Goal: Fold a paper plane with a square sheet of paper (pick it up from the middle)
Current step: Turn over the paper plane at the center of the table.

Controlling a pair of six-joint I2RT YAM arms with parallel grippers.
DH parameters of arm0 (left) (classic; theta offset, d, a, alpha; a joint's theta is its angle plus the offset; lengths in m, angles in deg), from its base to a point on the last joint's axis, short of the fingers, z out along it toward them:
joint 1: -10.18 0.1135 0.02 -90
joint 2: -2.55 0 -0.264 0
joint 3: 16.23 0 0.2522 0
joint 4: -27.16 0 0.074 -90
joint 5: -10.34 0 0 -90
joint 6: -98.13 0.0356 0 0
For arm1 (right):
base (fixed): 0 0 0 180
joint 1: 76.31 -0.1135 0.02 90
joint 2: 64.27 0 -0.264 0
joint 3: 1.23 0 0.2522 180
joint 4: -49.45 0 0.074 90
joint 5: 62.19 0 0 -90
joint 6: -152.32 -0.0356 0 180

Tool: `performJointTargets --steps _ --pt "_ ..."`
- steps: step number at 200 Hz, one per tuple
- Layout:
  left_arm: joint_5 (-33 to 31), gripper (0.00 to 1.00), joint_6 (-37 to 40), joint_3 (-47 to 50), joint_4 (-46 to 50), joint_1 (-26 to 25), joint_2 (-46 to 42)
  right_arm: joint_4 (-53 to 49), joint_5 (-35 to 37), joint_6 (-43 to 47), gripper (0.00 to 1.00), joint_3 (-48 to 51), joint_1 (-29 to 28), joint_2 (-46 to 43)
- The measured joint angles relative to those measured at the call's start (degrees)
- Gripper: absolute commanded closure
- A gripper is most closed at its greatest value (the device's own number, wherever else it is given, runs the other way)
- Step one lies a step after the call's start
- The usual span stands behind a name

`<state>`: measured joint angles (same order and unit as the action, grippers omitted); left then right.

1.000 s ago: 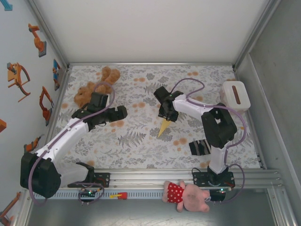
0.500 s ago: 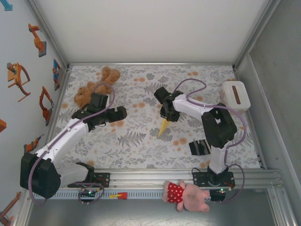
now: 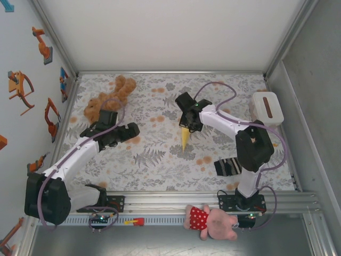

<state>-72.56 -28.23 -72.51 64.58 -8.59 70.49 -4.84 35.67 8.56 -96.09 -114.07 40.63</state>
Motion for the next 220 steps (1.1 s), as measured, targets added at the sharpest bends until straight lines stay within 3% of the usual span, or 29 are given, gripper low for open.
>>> performJointTargets --steps 44,106,140,164,220 --pt "3.6 0.04 -4.2 2.9 -4.8 4.3 0.0 15.1 -14.2 9.3 1.00 -0.5 0.0 -0.3" --pt "9.9 0.00 -7.6 4.6 -13.5 4.5 1.7 34.9 -30.9 11.2 1.00 5.6 0.0 2.4" --pt "12.9 0.06 -9.2 4.7 -18.2 3.1 6.5 41.8 -36.0 10.7 1.00 11.5 0.7 4.9" --pt "14.3 0.17 -10.0 4.6 -20.8 1.0 10.3 44.8 -38.4 9.8 1.00 14.8 2.2 5.7" --pt "16.4 0.31 -10.6 1.4 -23.1 -3.2 18.6 52.5 -40.7 6.7 1.00 21.3 5.5 7.5"
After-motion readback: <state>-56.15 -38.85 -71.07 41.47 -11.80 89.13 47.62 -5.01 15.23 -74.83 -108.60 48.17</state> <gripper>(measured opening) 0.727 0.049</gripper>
